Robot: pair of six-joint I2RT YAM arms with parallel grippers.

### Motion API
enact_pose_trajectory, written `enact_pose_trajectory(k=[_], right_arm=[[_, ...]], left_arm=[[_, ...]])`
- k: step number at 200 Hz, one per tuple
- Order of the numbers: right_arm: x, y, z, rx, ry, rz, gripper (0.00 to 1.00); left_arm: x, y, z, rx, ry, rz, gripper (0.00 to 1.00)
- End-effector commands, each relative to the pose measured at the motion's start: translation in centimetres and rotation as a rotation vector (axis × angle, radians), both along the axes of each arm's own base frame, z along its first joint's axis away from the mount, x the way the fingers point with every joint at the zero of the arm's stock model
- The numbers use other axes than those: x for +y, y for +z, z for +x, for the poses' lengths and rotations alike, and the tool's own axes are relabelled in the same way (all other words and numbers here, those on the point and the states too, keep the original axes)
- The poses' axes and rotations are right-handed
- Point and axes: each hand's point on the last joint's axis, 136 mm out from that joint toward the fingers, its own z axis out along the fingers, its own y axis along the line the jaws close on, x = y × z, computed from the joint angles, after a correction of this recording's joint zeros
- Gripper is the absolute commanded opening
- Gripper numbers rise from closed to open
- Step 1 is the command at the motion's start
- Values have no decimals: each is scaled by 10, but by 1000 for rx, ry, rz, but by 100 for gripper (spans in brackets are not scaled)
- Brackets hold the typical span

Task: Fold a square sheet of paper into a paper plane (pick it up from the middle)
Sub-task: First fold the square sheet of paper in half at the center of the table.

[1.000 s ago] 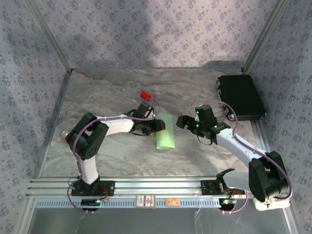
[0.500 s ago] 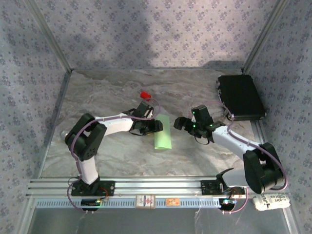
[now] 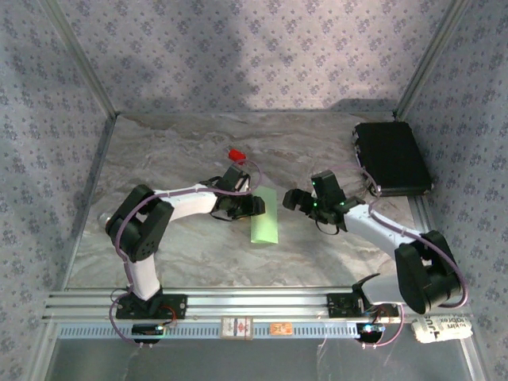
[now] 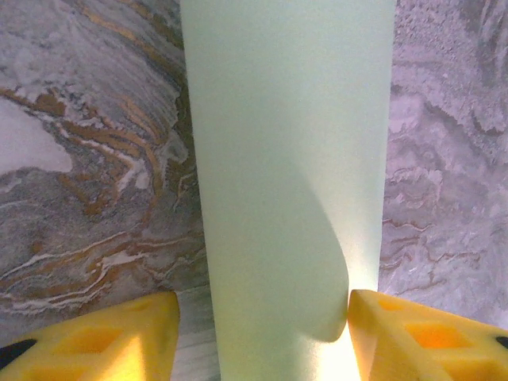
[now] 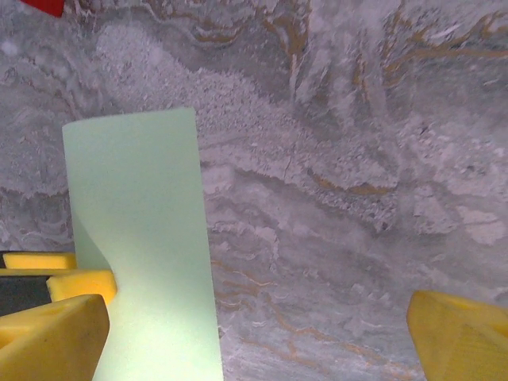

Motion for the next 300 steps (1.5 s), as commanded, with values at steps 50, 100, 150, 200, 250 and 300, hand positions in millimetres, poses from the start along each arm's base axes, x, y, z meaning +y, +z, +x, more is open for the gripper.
enact_pose_trajectory(k=[50,100,150,200,250,300], right_arm=[[-7,12,-2,-30,-38,-2,96],[-3,9,-3,-21,-41,37,95],[-5,9,-5,-18,-46,32,94],[-4,6,-5,-7,-45,32,94],[-6,2,-6,7,-60,31,95],[-7,0,-9,20,-62,24,95]], left_arm=[[5,-7,-2,25,-63,62,56],[14,-17,-4,44,-55,120,51],[20,-17,-1,29,-16,129,54],[30,-16,2,10,16,148,53],[34,-21,0,12,28,152,45],[38,-28,-2,32,44,171,47]])
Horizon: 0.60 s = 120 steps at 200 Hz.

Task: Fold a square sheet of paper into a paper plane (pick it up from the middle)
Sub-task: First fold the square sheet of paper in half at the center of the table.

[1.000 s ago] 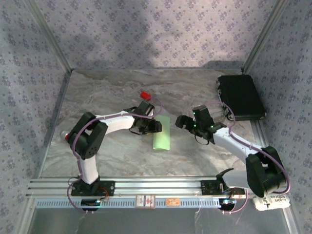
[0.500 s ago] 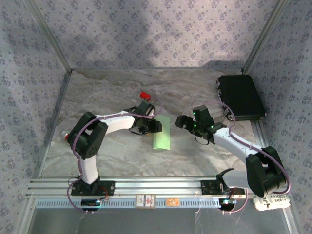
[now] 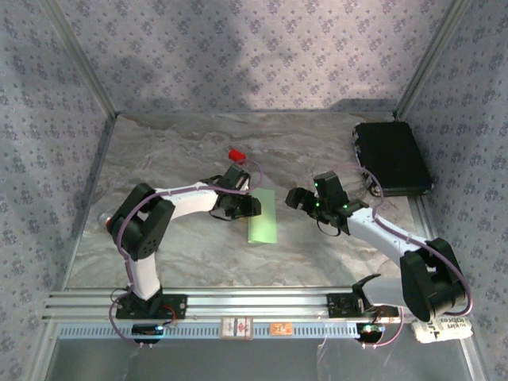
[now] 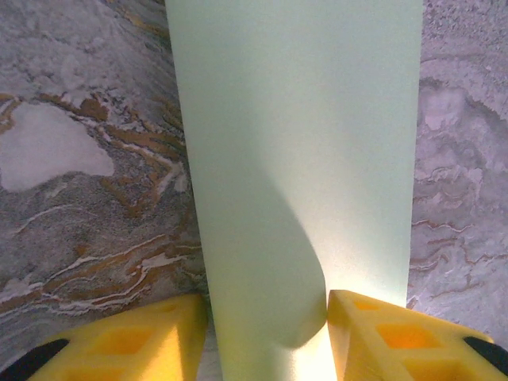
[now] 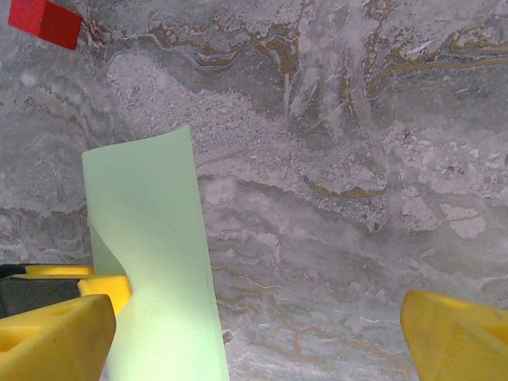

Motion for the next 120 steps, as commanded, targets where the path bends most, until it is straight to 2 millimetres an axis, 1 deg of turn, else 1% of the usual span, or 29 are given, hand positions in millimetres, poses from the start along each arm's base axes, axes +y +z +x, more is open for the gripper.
enact_pose_trajectory(k=[1,60,120], right_arm=[[-3,-8,-7,37,-15,-2,94],[-3,-9,-9,44,-19,0,95],[-4,-8,-10,45,-20,-5,95]], left_arm=[[27,-20,-4,33,59,106,47],[27,-32,-8,64,34,123,48],[35,-48,-13,105,20,189,49]])
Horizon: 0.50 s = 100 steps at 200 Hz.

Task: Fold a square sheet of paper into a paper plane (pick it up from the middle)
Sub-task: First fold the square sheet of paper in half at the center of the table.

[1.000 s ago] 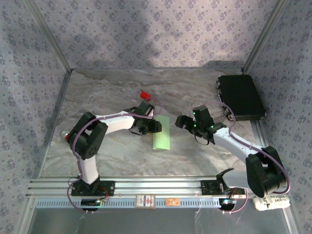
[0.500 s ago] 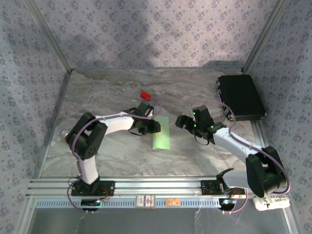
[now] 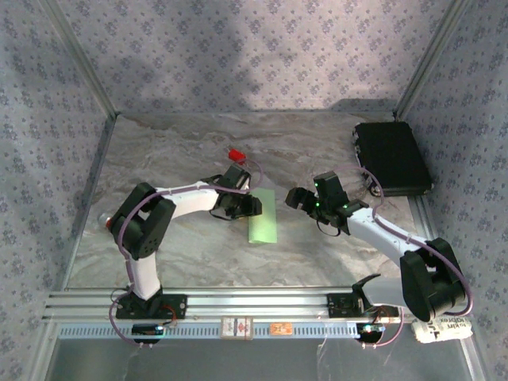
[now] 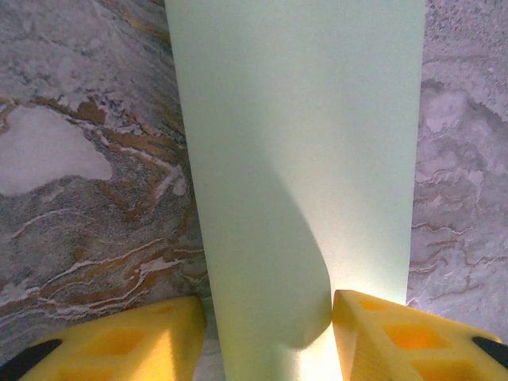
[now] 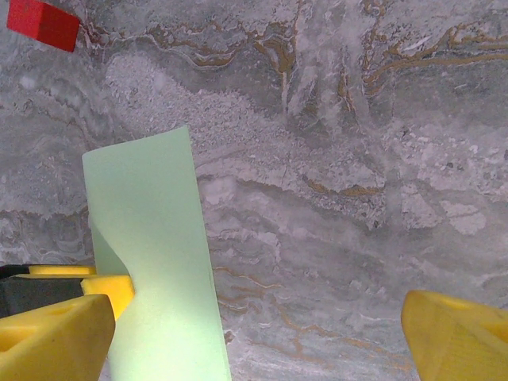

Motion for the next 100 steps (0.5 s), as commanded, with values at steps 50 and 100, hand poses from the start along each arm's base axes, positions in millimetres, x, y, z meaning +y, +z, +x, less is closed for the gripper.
enact_pose_trajectory(k=[50,100], right_arm=[[-5,-9,-11,41,-12,-18,95],[-5,-8,-11,39,-12,-18,95]], left_arm=[[40,-52,-15,112,29,222,49],[42,-56,-15,121,28,256,49]])
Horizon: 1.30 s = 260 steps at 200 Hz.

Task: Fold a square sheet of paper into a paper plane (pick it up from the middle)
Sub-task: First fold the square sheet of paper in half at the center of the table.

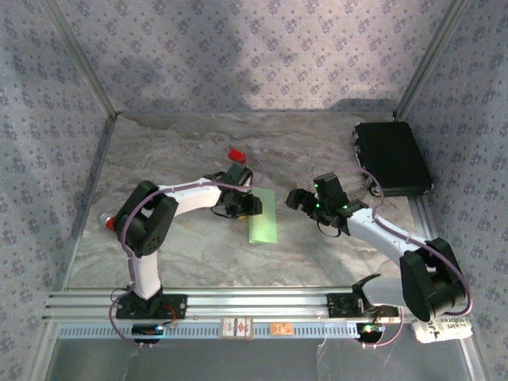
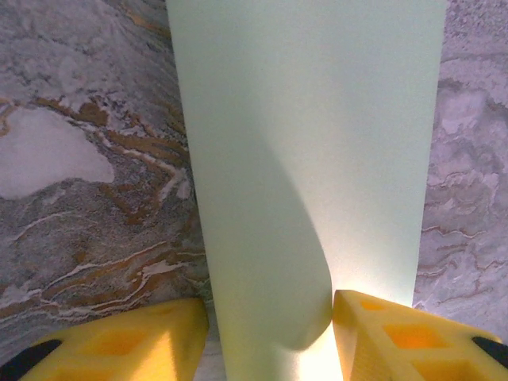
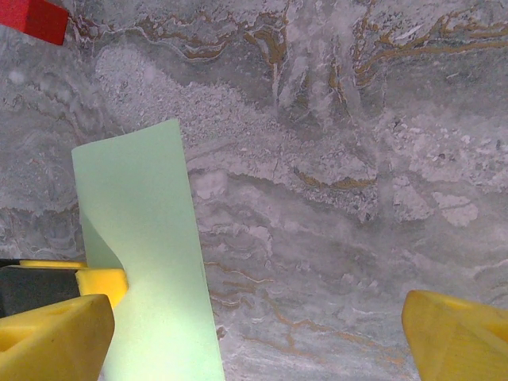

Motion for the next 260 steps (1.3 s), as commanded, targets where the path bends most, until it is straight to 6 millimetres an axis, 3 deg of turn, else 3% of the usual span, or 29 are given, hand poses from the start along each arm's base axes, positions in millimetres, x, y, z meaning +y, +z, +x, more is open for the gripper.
enact_pose_trajectory(k=[1,197,235,260], right_arm=[[-4,-4,-8,26,-12,-11,95],[-4,-5,-9,33,-11,-9,95],[24,2,-6,2,83,147,82],[39,-6,-4,51,131,210,56]], left_arm=[[42,-54,-16,83,23,222,49],[45,-67,-23,108,-21,265,50],[45,-66,-23,108,-20,263,50],[45,-68,-23,107,-18,265,50]])
